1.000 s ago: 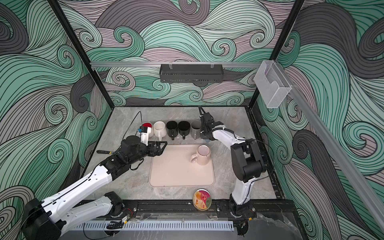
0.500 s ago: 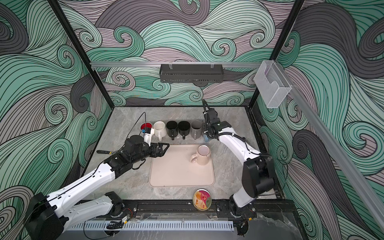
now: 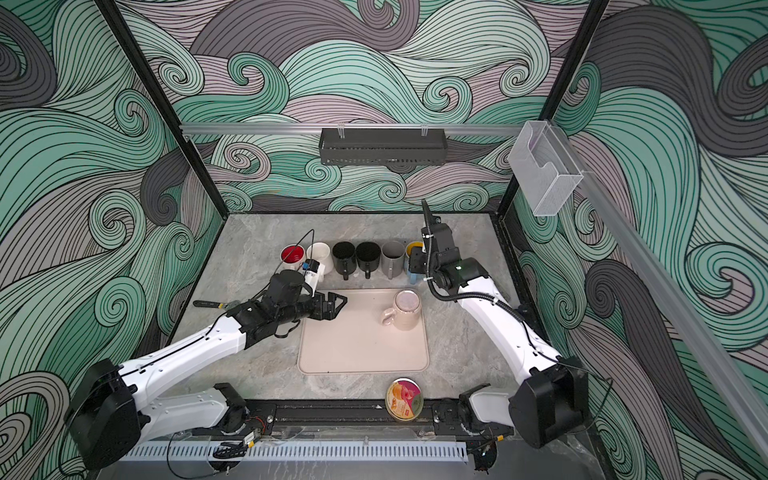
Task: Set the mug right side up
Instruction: 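Open the right gripper and raise it while the left reaches toward the pink mug, then lower the left gripper onto the upside-down pearly pink mug and grasp it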
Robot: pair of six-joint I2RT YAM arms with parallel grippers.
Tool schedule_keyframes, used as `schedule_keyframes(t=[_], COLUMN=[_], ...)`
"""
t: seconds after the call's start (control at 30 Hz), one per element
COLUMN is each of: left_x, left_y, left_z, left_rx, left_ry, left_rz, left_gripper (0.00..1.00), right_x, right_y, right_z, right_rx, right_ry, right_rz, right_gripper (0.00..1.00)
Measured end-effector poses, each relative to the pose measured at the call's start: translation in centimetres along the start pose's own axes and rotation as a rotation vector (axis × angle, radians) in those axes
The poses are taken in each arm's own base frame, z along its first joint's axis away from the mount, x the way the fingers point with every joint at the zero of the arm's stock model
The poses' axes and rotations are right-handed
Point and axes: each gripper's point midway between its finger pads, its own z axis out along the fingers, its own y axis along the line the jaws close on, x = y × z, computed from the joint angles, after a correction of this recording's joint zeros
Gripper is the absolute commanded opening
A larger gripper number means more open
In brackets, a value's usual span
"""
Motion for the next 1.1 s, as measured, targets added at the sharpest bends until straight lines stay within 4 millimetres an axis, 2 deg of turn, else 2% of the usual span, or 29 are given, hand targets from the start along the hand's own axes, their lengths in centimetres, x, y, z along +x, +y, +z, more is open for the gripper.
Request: schedule_keyframes(t=[0.27, 0.7, 1.1], left_x=[0.0, 1.2, 2.1], left_y=[-4.2, -5.4, -8.4], left_z=[2.0, 6.0, 8.9], left_rx=[0.02, 0.03, 0.108], left_ry=[0.048, 0.14, 0.196], left_rz=[0.182, 0.293, 0.346], left_gripper=[0.79, 0.75, 0.71], right_x=[0.9, 1.7, 2.5], right_y=[0.2, 0.0, -0.3], right_z=[0.6, 0.9, 1.3], right_rx=[-0.019, -0.017, -0.01], right_ry=[0.022, 0.032, 0.048], right_rz=[0.0, -0.002, -0.004], right_gripper=[0.4, 0.4, 0.4])
